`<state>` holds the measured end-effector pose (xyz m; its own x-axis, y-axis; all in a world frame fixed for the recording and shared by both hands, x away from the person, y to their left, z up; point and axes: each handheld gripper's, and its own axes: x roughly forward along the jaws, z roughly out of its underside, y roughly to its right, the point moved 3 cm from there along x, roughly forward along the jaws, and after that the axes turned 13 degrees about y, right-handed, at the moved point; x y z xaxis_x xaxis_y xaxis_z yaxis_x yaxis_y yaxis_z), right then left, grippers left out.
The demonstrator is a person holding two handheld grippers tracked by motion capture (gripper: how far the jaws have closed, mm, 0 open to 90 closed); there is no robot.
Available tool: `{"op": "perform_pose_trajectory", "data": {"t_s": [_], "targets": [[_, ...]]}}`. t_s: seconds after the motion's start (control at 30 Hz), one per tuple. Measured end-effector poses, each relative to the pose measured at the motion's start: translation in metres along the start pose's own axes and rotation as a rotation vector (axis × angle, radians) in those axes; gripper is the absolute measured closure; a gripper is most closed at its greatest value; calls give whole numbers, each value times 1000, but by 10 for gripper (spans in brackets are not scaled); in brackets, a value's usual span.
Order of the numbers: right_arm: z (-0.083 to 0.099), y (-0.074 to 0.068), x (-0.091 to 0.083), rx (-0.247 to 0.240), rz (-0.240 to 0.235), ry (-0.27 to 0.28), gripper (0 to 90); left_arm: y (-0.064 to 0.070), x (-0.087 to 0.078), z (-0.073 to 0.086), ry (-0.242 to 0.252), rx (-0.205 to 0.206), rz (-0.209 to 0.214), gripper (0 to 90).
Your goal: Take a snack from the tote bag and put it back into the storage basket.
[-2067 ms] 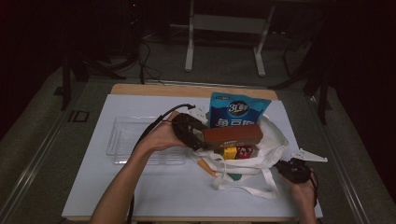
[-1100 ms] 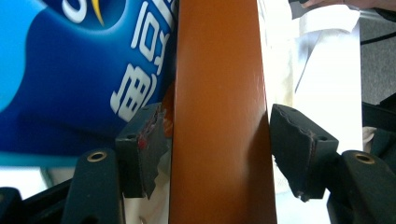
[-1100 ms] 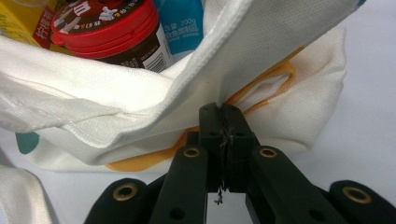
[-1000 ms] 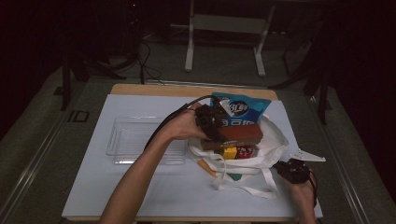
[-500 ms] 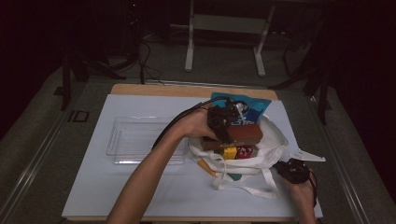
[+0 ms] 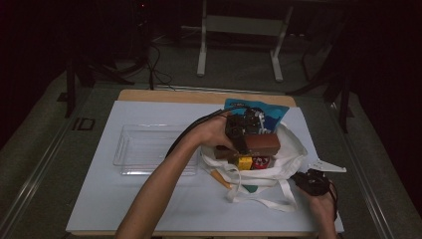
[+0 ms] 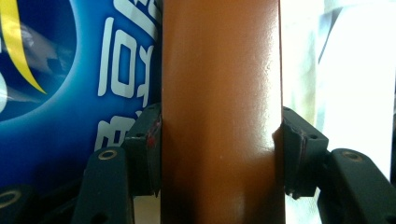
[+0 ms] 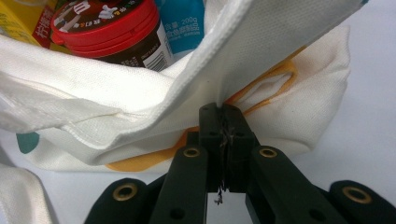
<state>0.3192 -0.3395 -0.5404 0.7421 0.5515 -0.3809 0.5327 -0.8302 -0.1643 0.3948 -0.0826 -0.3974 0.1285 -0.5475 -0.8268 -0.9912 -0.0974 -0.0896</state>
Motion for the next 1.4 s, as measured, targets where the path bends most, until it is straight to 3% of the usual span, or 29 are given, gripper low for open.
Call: {"op": "perform_pose_trajectory", "data": {"t_s": [0.3, 0.47, 0.57, 0.97, 1.4], "targets": [[0, 0, 0, 0, 1, 0, 883, 2, -9, 8, -9, 56, 9, 426], [0, 0, 0, 0, 1, 1, 883, 3, -15, 13, 4, 66, 7, 427], [0, 0, 0, -1, 1, 2, 882, 6, -20, 19, 6, 96, 9, 426], [0, 0, 0, -1, 1, 5, 882, 11, -39, 31, 63, 163, 6, 427], [1, 0, 0, -2, 0, 5, 881, 9, -63, 50, 79, 182, -32, 427]]}}
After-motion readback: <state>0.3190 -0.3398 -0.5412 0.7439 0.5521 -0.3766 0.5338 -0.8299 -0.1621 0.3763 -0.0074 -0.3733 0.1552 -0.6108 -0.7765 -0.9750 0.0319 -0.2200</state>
